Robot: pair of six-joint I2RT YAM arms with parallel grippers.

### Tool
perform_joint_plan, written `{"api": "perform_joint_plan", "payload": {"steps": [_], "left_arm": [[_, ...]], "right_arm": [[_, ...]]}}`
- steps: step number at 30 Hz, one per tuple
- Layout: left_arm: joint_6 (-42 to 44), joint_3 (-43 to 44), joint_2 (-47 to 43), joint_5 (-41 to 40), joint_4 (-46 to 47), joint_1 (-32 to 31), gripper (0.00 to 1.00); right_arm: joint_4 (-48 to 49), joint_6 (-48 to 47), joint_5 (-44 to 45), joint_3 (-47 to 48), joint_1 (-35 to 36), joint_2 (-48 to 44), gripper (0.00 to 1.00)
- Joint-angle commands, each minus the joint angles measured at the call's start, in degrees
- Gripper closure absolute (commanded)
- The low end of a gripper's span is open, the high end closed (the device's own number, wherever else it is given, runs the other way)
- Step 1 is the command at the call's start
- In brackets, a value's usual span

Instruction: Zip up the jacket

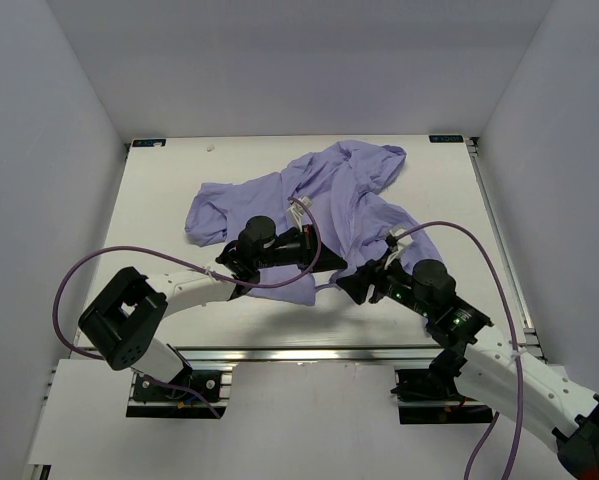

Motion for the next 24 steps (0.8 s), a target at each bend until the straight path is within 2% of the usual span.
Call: {"api": "perform_joint_plan", "payload": {"steps": [1, 5, 9, 13, 20, 24], "left_arm": [[1.1, -0.7, -2.0, -0.4, 0.4, -0.3, 1.00], [1.1, -0.7, -2.3, -0.3, 0.5, -0.3, 1.00], [1.0, -0.6, -2.1, -0.2, 0.7, -0.3, 1.00], [1.0, -0.5, -2.3, -0.4, 0.4, -0.3, 1.00], [1.7, 0.0, -2.2, -1.0, -0.8, -0.4, 1.00], [1.5, 0.5, -1.3, -0.8, -0.8, -0.3, 1.00]], "right_arm": [[2.0, 3.1, 3.4, 2.1, 0.0, -1.3, 0.37], [3.5, 3.8, 3.4, 1.5, 0.1, 0.4, 0.37], [3.7, 2.4, -0.3, 2.2, 0.1, 8.1, 0.33], [3.7, 3.3, 1.0, 0.9, 0.3, 13.5, 0.36], [-1.6, 2.7, 3.1, -0.9, 1.1, 10.7, 0.38], [-1.6, -2.4, -6.4, 0.0, 1.1, 6.1, 0.38]]}}
